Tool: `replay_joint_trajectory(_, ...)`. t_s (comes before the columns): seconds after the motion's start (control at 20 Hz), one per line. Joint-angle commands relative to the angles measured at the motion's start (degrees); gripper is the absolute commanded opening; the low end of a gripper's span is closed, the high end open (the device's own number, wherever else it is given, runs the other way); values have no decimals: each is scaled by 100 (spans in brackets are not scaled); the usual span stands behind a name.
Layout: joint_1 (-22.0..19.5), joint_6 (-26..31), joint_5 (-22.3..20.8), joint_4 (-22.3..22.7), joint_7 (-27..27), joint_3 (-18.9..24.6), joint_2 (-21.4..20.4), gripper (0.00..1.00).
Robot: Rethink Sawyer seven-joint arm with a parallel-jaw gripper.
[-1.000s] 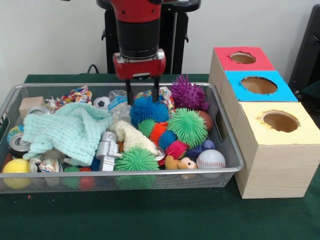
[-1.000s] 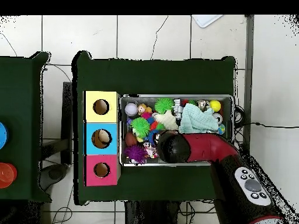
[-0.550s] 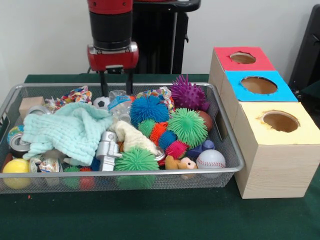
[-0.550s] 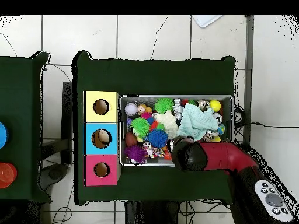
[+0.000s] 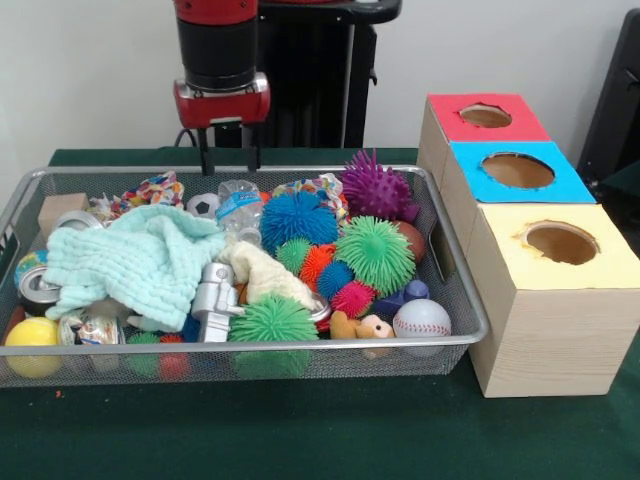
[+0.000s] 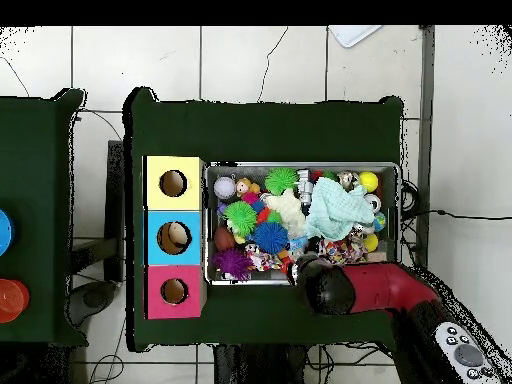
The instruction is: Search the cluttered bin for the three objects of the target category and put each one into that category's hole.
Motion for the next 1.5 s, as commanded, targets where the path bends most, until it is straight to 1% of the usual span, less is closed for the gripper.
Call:
replay_joint_trajectory(0.05,-107,-374,-560,648,-342,235,508,100)
replay_joint_trajectory(0.2,-21,-503,-599,681,-135,225,608,100)
replay_joint_trajectory(0.5,72,-757,-908,365,9,68,1018,100)
replay_joint_trajectory(0.6,211,-946,-1134,201,86,-101,1134,100)
replay_joint_trajectory(0.7,457,-1109,-1414,-19,149,-273,1115,100)
replay_joint_trajectory(0.8,503,-1176,-1540,-110,56,-235,1020,100)
replay_joint_trajectory(0.95,516,-916,-1498,-114,-111,-88,702,100)
replay_joint_trajectory(1.1,436,-639,-1337,31,-246,113,367,100)
replay_joint_trajectory(1.25,339,-380,-1061,163,-442,415,5,100)
replay_joint_trajectory(1.35,332,-219,-855,266,-473,532,-231,100)
replay_joint_trajectory(1.5,236,1,-645,342,-607,699,-463,100)
